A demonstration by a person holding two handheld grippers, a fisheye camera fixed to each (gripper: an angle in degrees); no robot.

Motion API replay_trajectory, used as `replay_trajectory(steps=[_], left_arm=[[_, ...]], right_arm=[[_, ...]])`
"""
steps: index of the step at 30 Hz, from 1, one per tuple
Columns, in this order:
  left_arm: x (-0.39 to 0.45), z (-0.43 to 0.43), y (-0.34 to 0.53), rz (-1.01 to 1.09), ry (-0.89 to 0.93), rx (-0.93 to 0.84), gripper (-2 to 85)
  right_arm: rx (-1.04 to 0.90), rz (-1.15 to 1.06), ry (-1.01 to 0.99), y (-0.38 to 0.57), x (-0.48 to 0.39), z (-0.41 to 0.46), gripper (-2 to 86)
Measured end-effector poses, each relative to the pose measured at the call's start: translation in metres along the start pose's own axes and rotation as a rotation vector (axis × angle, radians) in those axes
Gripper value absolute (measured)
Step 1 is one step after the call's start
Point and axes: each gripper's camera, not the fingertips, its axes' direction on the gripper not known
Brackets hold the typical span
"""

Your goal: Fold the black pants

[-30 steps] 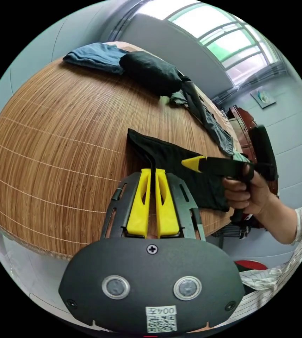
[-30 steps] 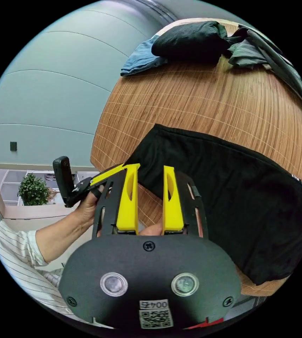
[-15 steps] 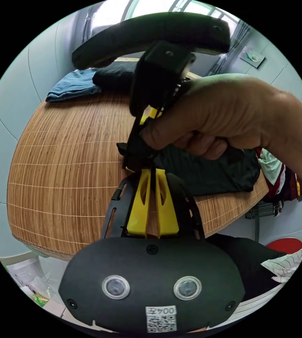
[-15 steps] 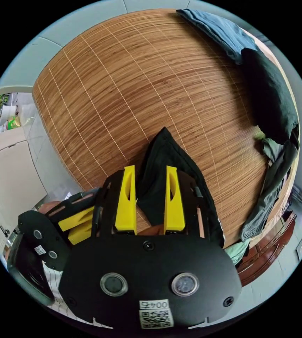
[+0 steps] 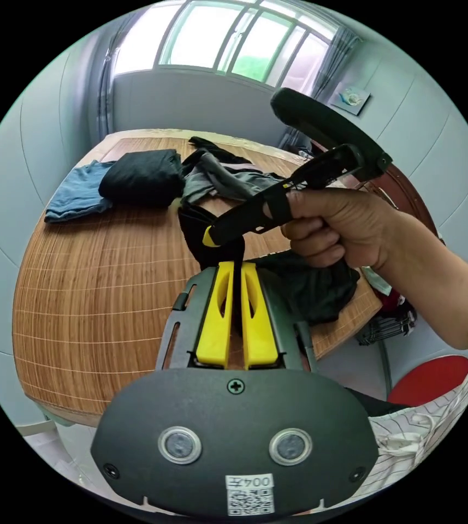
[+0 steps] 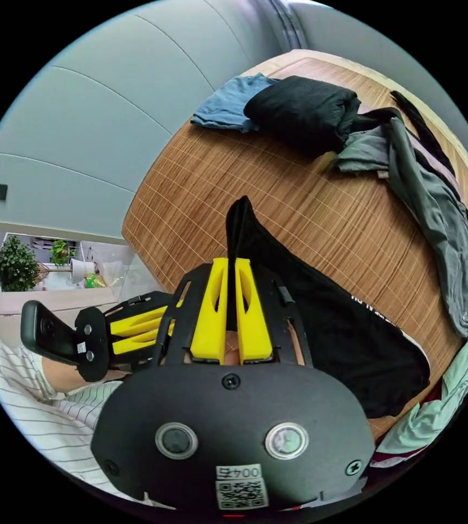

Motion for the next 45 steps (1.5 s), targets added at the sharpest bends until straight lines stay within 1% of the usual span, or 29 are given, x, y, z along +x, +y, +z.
replay_trajectory(steps=[2, 4, 10, 15, 20, 23, 25, 29, 31, 33, 34, 35, 37, 39, 41, 42, 43, 44, 45], left_arm=[[0.034, 0.007, -0.012, 0.034, 0.034, 0.005, 2.1], [0.067, 0.020, -0.024, 0.052, 0.071, -0.010, 2.2], [0.173, 0.081, -0.049, 0.139, 0.145, -0.062, 2.3], [0.257, 0.161, -0.056, 0.254, 0.140, -0.119, 2.4], [0.305, 0.229, -0.055, 0.324, 0.149, -0.174, 2.6], [0.321, 0.256, -0.058, 0.331, 0.143, -0.211, 2.9], [0.331, 0.260, -0.063, 0.339, 0.148, -0.202, 3.2], [0.357, 0.259, -0.075, 0.382, 0.168, -0.135, 4.5], [0.365, 0.271, -0.075, 0.403, 0.204, -0.153, 5.8], [0.368, 0.298, -0.071, 0.382, 0.283, -0.244, 7.9], [0.368, 0.303, -0.069, 0.379, 0.295, -0.263, 8.3], [0.367, 0.313, -0.066, 0.370, 0.312, -0.305, 9.1], [0.363, 0.314, -0.066, 0.357, 0.330, -0.315, 10.1], [0.353, 0.304, -0.070, 0.363, 0.330, -0.277, 10.6], [0.342, 0.298, -0.073, 0.370, 0.299, -0.271, 10.6], [0.331, 0.294, -0.075, 0.363, 0.268, -0.270, 10.6], [0.325, 0.293, -0.076, 0.357, 0.248, -0.270, 10.5], [0.311, 0.291, -0.077, 0.337, 0.210, -0.276, 10.4], [0.298, 0.291, -0.078, 0.321, 0.172, -0.287, 10.3]], right_arm=[[0.051, 0.057, -0.092, 0.032, 0.038, -0.056, 0.8], [0.087, 0.094, -0.144, 0.059, 0.066, -0.094, 0.9], [0.181, 0.259, -0.218, 0.154, 0.167, -0.187, 1.5], [0.223, 0.298, -0.175, 0.216, 0.229, -0.227, 2.1], [0.203, 0.380, -0.112, 0.261, 0.291, -0.242, 2.5], [0.187, 0.407, -0.106, 0.278, 0.311, -0.250, 2.8], [0.191, 0.403, -0.097, 0.284, 0.313, -0.265, 3.0], [0.245, 0.314, -0.058, 0.295, 0.300, -0.319, 2.9], [0.250, 0.290, -0.015, 0.300, 0.300, -0.331, 3.0], [0.204, 0.321, 0.016, 0.304, 0.312, -0.328, 3.1], [0.175, 0.343, 0.007, 0.308, 0.323, -0.319, 3.3], [0.149, 0.406, -0.014, 0.314, 0.337, -0.307, 3.5], [0.132, 0.494, -0.025, 0.325, 0.354, -0.296, 4.2], [0.181, 0.557, 0.016, 0.338, 0.361, -0.301, 4.8], [0.334, 0.665, 0.085, 0.362, 0.363, -0.327, 4.5], [0.372, 0.696, 0.115, 0.369, 0.363, -0.335, 4.4], [0.435, 0.730, 0.188, 0.380, 0.359, -0.350, 3.9], [0.494, 0.722, 0.240, 0.386, 0.350, -0.364, 3.2], [0.515, 0.707, 0.251, 0.387, 0.345, -0.370, 2.6]])
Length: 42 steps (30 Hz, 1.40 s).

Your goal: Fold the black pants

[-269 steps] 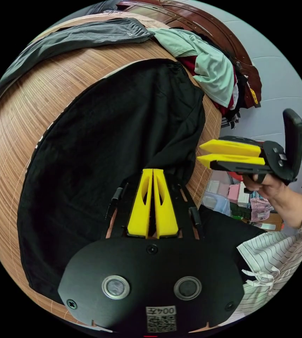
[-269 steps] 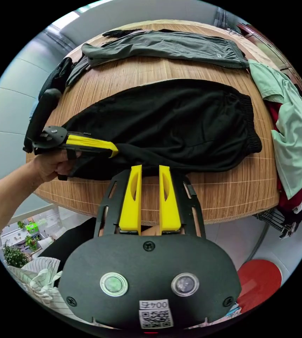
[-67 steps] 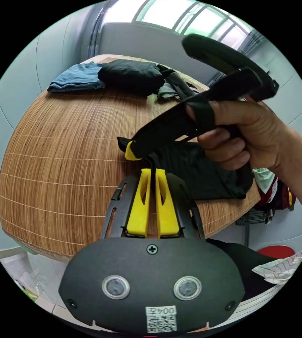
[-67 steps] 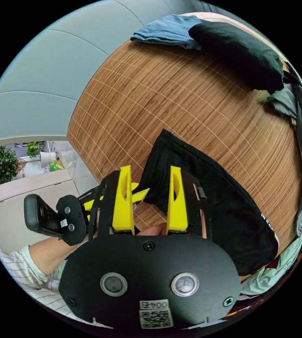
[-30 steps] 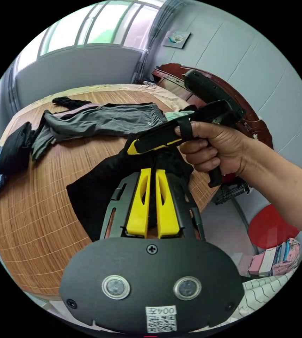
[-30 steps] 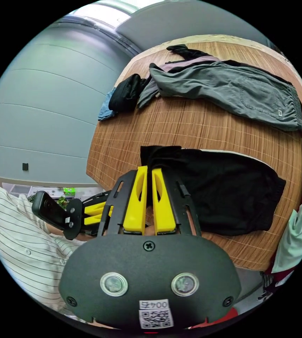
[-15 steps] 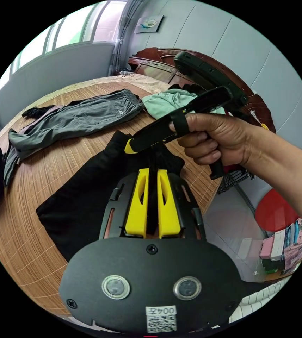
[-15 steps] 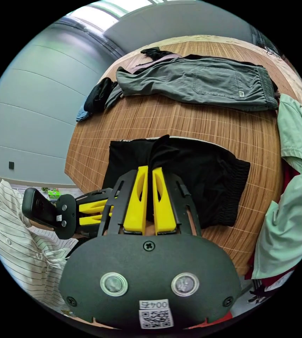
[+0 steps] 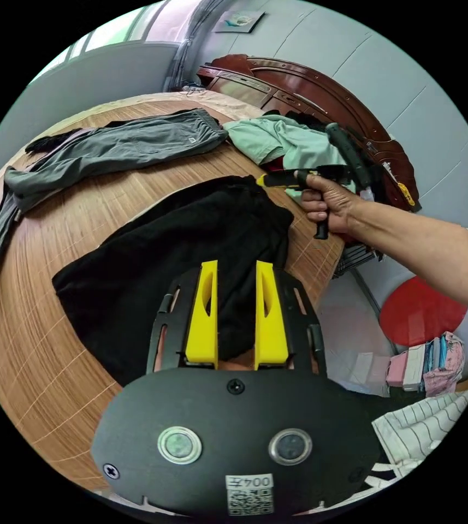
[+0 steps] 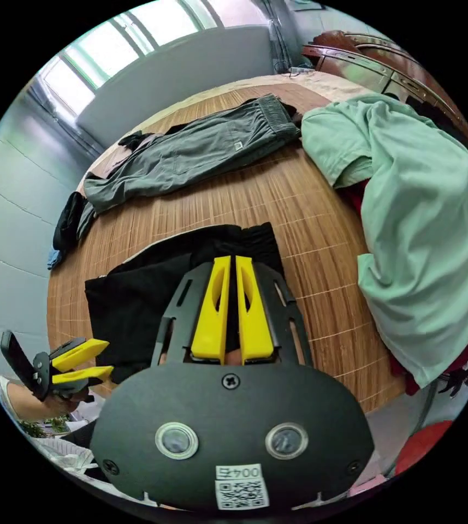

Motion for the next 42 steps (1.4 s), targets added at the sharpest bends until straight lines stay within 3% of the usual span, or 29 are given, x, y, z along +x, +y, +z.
replay_trajectory(steps=[6, 11, 15, 21, 24, 31, 37, 42], left_arm=[[-0.029, -0.006, 0.028, -0.003, -0.112, -0.087, 10.4], [-0.021, -0.010, 0.052, 0.094, -0.173, -0.138, 10.3], [-0.014, -0.001, 0.053, 0.178, -0.186, -0.143, 10.1], [-0.027, 0.026, 0.047, 0.185, -0.192, -0.191, 9.1], [-0.035, 0.028, 0.055, 0.242, -0.159, -0.165, 8.7], [-0.048, 0.024, 0.054, 0.350, -0.116, -0.174, 8.3], [-0.047, -0.014, 0.029, 0.291, -0.164, -0.044, 8.4], [-0.076, 0.003, -0.007, 0.165, -0.254, 0.006, 8.3]], right_arm=[[-0.101, -0.259, -0.040, 0.029, -0.074, -0.007, 5.2], [-0.156, 0.092, -0.213, 0.093, -0.035, -0.028, 6.6], [-0.189, 0.134, -0.241, 0.125, -0.042, -0.026, 6.0], [-0.236, -0.094, -0.200, 0.126, -0.100, 0.009, 5.0], [-0.305, -0.212, -0.082, 0.147, -0.109, 0.034, 4.7], [-0.303, -0.371, -0.041, 0.170, -0.100, 0.048, 5.6], [-0.139, -0.268, -0.045, 0.149, -0.093, 0.025, 6.8], [-0.086, -0.288, -0.091, 0.104, -0.110, 0.070, 6.3]])
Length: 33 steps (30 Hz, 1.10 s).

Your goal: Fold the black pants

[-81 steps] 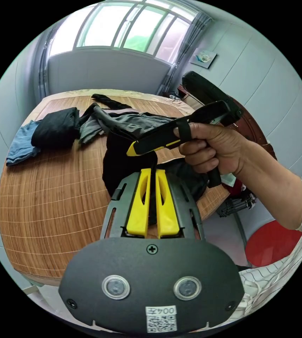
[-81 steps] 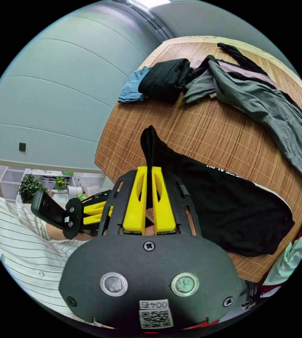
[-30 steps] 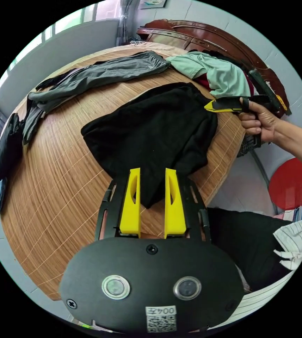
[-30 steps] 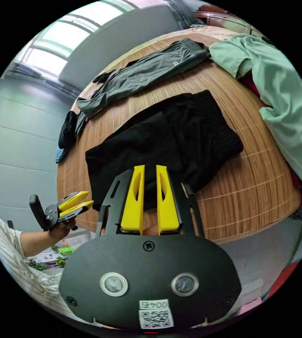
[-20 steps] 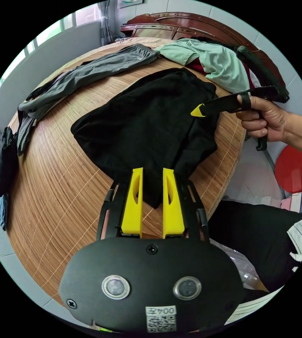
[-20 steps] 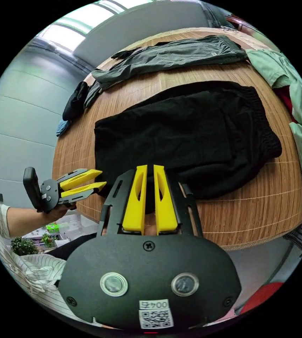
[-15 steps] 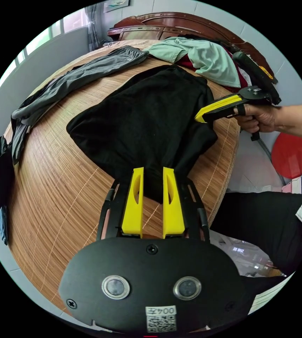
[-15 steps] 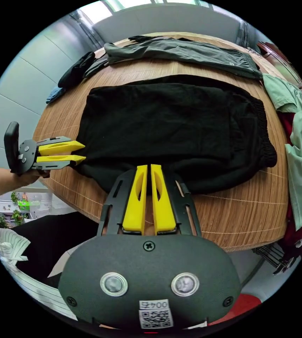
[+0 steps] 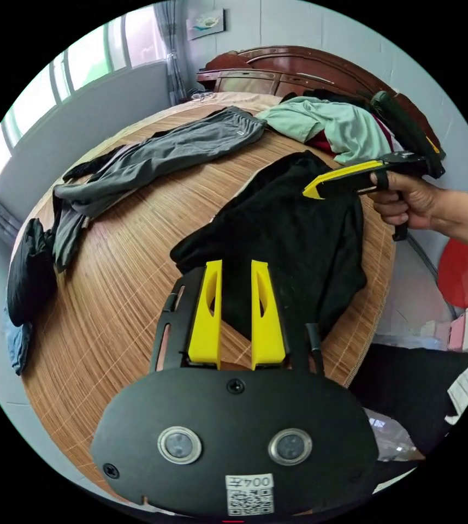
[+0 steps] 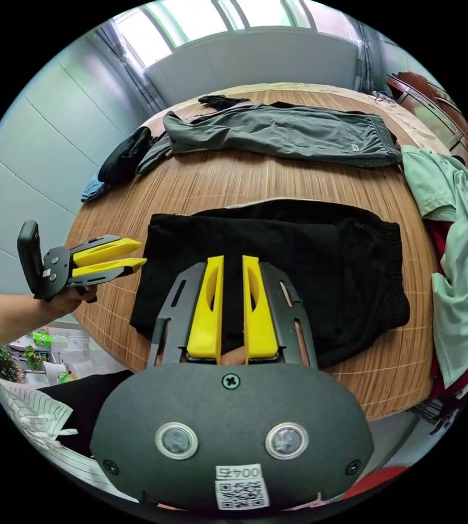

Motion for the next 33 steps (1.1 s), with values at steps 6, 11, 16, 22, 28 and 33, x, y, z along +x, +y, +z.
replay_trajectory(steps=[6, 11, 16, 22, 28, 33], left_arm=[[0.025, 0.022, 0.017, 0.112, -0.050, -0.061, 8.0], [0.037, 0.033, 0.031, 0.108, -0.059, -0.064, 7.7], [0.037, 0.035, 0.034, 0.088, -0.045, -0.054, 7.3], [0.045, 0.037, 0.039, 0.136, -0.079, -0.039, 6.8], [0.049, 0.037, 0.046, 0.100, -0.097, -0.022, 4.9], [0.050, 0.036, 0.051, 0.105, -0.089, -0.019, 3.7]], right_arm=[[-0.081, -0.289, -0.128, -0.069, -0.052, 0.069, 6.1], [-0.480, -0.336, -0.291, -0.148, -0.065, 0.155, 6.8], [-0.706, -0.402, -0.285, -0.191, -0.085, 0.211, 8.6], [-0.961, -0.535, -0.138, -0.184, -0.116, 0.283, 6.8], [-0.910, -0.373, -0.089, -0.196, -0.079, 0.326, -0.2], [-0.651, -0.115, -0.298, -0.208, -0.019, 0.313, -0.5]])
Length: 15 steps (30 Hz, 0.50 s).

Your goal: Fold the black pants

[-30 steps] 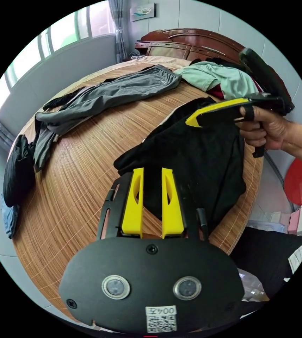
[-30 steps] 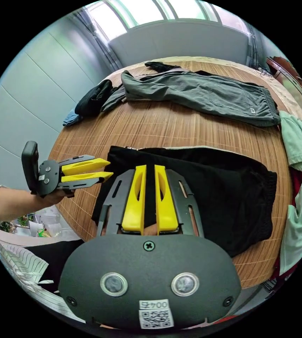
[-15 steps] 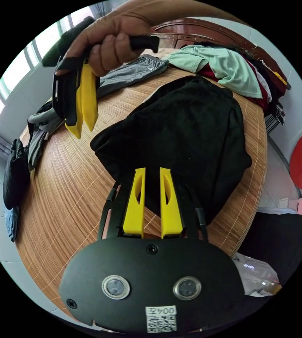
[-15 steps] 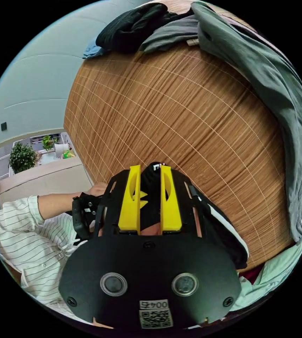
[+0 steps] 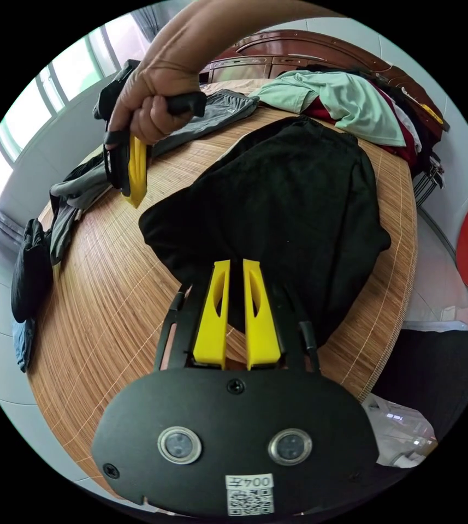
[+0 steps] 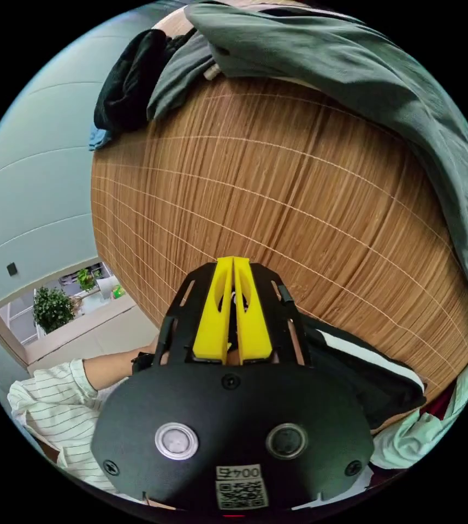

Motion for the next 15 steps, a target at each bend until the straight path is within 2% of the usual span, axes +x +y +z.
replay_trajectory(steps=[2, 4, 7, 10, 15], left_arm=[[-0.002, 0.001, 0.000, -0.006, 0.013, 0.002, 3.5], [-0.001, 0.001, 0.001, 0.005, 0.009, 0.002, 3.4], [0.003, 0.000, 0.001, 0.042, -0.018, 0.000, 3.2], [0.008, 0.000, 0.000, 0.073, -0.048, -0.010, 3.2], [0.010, -0.001, 0.001, 0.061, -0.065, -0.012, 3.4]], right_arm=[[0.119, -0.057, -0.116, 0.027, 0.004, -0.013, -0.3], [0.110, -0.089, -0.091, 0.043, 0.000, -0.003, 0.3], [0.034, -0.108, 0.010, 0.045, -0.006, 0.024, 4.5], [-0.046, -0.111, 0.008, 0.021, -0.013, 0.033, 5.5], [-0.279, -0.197, 0.253, -0.015, -0.056, 0.051, 6.2]])
